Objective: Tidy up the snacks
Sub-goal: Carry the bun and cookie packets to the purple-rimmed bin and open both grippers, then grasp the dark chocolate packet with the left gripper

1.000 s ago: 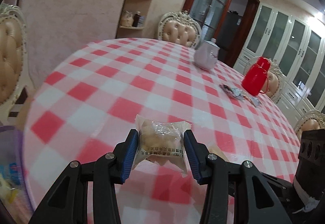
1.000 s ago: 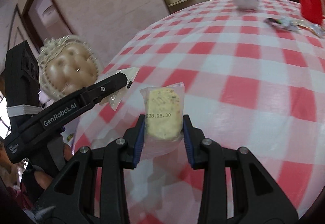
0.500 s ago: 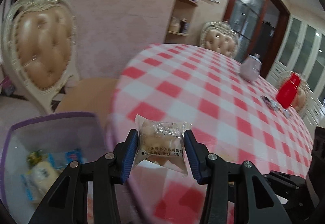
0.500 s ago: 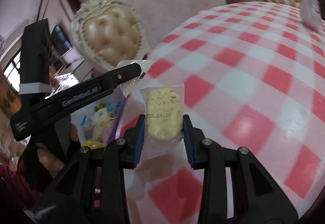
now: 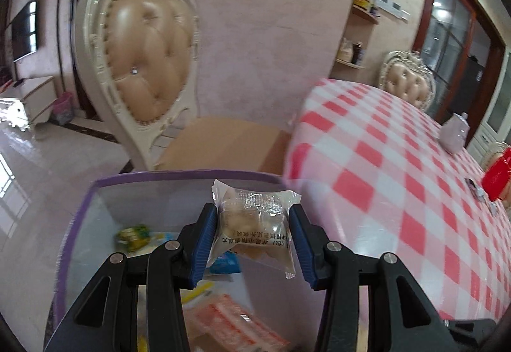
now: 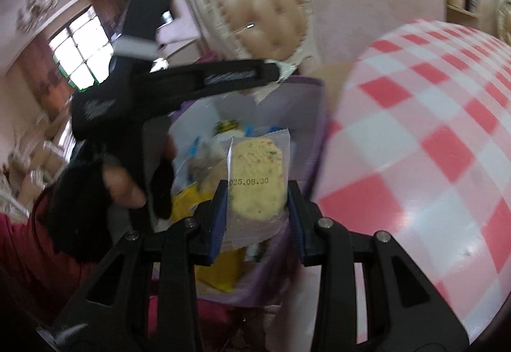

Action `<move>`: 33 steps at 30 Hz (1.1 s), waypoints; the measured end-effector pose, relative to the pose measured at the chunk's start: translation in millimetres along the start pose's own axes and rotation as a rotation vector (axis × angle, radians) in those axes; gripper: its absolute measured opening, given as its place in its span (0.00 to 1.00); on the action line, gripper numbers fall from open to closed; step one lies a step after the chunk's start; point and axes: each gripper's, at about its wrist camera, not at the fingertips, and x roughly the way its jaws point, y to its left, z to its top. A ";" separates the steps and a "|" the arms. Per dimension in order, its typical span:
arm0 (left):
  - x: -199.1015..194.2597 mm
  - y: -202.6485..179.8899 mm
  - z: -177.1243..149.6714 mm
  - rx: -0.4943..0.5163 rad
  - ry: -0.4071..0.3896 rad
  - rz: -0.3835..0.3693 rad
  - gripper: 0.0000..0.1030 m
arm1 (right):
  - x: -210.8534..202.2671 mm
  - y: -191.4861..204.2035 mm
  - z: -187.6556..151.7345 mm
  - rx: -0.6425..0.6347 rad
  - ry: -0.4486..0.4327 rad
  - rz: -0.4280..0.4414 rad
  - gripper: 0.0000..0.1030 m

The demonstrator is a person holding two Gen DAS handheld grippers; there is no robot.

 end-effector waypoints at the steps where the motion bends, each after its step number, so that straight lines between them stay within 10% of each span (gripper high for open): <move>1: -1.0 2.8 0.4 -0.004 -0.001 0.010 0.46 | 1.3 3.6 -0.7 -0.013 0.005 0.005 0.38; 7: -6.7 14.1 5.5 -0.054 -0.025 0.099 0.52 | 16.4 30.3 -6.3 -0.100 0.039 0.059 0.42; 10: -12.5 13.4 8.3 -0.087 -0.039 0.126 0.78 | 10.9 30.2 -6.3 -0.118 0.022 0.038 0.50; 16: -16.6 -21.9 13.6 -0.049 -0.051 0.100 0.81 | -35.7 -20.4 -6.5 -0.008 -0.077 -0.035 0.63; 33: 53.1 -404.5 -42.6 0.402 0.199 -0.544 0.81 | -297.5 -295.9 -158.5 0.736 -0.351 -0.701 0.71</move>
